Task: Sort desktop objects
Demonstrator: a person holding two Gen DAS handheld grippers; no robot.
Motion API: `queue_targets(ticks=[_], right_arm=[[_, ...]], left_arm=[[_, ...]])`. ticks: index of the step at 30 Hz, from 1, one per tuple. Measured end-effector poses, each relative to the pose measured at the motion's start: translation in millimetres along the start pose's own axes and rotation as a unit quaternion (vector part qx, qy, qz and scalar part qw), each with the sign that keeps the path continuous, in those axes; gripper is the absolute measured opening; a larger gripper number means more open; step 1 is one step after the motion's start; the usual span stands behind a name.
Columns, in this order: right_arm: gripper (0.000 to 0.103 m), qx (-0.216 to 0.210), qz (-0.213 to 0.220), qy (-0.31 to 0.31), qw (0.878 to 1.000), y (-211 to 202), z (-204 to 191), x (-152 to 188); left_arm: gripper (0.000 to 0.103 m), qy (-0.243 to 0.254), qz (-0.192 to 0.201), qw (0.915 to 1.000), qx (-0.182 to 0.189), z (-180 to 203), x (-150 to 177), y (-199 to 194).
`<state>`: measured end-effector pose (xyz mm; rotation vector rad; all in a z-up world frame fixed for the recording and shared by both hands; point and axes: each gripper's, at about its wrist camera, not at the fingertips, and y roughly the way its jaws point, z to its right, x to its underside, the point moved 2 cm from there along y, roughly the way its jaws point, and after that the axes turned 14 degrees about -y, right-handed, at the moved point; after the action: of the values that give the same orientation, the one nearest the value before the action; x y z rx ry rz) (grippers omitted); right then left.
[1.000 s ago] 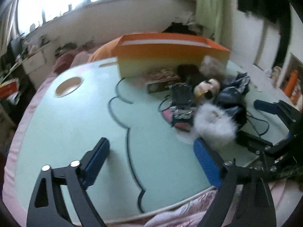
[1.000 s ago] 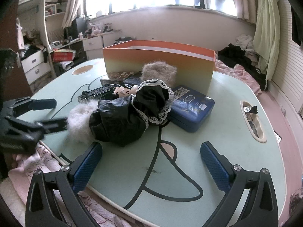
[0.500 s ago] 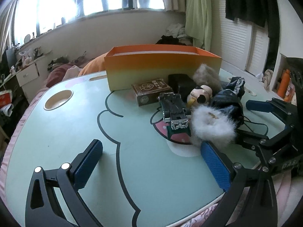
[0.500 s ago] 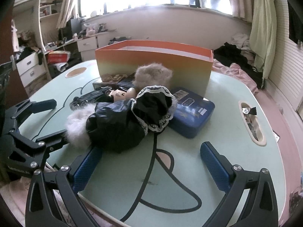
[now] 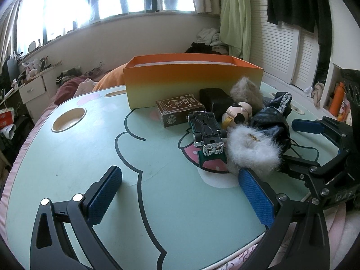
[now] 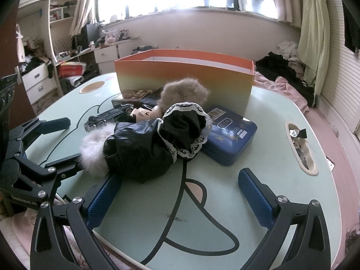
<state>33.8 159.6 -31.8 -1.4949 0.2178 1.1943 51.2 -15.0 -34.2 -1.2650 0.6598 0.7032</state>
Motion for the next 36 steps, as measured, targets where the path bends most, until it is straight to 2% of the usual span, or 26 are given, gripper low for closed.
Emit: queue_targets(ticks=[33,34,36], right_arm=[[0.103,0.000,0.002,0.000,1.000,0.4,-1.7,1.3],[0.103,-0.001,0.003,0.001,1.000,0.2,-2.2,1.2],[0.103,-0.002,0.005,0.001,1.000,-0.2,-2.6,0.6]], left_arm=[[0.103,0.001,-0.002,1.0000,0.002,0.9,-0.3,-1.5],[0.101,0.002,-0.003,1.0000,0.002,1.3,-0.4,-2.7],[0.091,0.000,-0.003,1.0000,0.007,1.6,-3.2,-7.1]])
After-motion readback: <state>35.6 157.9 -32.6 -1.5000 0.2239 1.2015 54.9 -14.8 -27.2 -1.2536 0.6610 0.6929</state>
